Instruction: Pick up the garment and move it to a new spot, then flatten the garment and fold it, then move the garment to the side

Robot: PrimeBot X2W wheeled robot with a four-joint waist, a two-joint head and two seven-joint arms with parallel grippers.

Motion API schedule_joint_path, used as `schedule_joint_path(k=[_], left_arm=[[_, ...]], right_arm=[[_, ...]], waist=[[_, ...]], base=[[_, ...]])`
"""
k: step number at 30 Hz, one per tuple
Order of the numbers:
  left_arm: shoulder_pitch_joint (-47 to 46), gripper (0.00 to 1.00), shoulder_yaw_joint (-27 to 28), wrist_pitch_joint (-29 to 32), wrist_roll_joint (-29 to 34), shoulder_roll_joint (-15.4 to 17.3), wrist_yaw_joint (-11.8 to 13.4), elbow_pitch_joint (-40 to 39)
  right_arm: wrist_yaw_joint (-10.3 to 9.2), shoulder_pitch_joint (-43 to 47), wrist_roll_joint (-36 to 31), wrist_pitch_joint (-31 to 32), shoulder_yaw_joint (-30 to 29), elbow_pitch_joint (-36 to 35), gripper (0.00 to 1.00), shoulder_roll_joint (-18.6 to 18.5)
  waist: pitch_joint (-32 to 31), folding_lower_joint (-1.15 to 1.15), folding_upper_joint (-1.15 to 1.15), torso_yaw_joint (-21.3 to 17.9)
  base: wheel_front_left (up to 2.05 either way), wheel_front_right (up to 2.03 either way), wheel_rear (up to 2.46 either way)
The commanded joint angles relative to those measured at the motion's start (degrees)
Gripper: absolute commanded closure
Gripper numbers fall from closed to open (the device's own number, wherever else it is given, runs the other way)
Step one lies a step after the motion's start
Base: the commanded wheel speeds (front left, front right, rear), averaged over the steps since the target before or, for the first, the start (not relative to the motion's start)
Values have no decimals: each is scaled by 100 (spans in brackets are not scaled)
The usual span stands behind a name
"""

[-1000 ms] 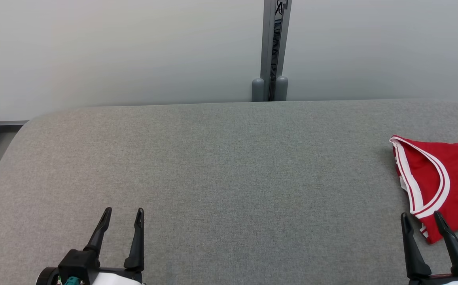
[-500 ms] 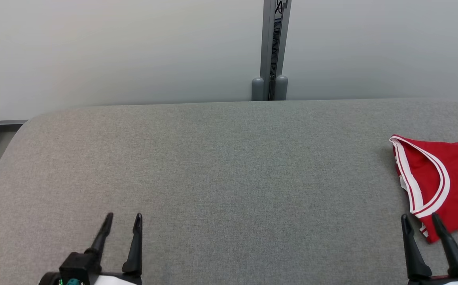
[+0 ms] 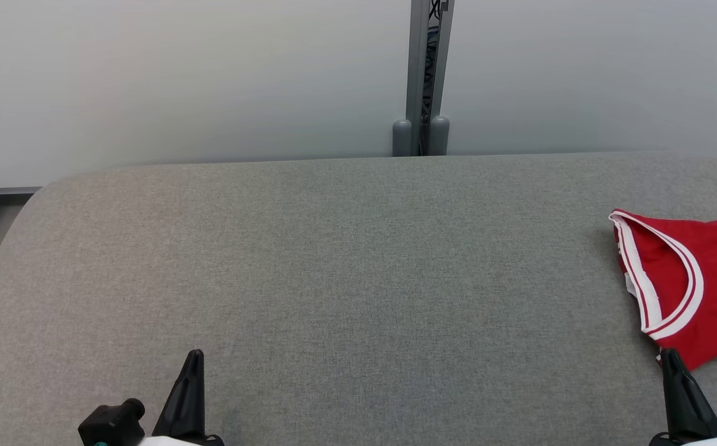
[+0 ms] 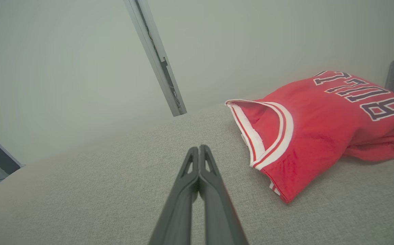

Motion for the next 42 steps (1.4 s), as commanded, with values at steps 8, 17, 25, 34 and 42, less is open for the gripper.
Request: schedule_joint_path(k=[8,17,25,34,42], left_arm=[[-358,100,-73,73,-941,18,-71,-31],[-504,100,-139,153,-1775,21,-113,3],[-621,100,-195,219,-2450,23,-142,33],[-735,100,-252,291,-3141,26,-170,66],[-828,100,-290,338,-3637,28,-197,89]], right_arm=[[0,-300,900,316,-228,20,100,-61],[0,-443,1678,614,-426,111,100,-40],[0,-559,2300,866,-597,194,100,-16],[0,-679,2928,1132,-782,269,100,17],[0,-771,3376,1328,-926,332,100,46]], waist=[[14,0,-1,-13],[30,0,-1,-27],[44,0,-1,-39],[60,0,-1,-53],[72,0,-1,-64]], base=[[0,0,0],[0,0,0],[0,0,0],[0,0,0],[0,0,0]])
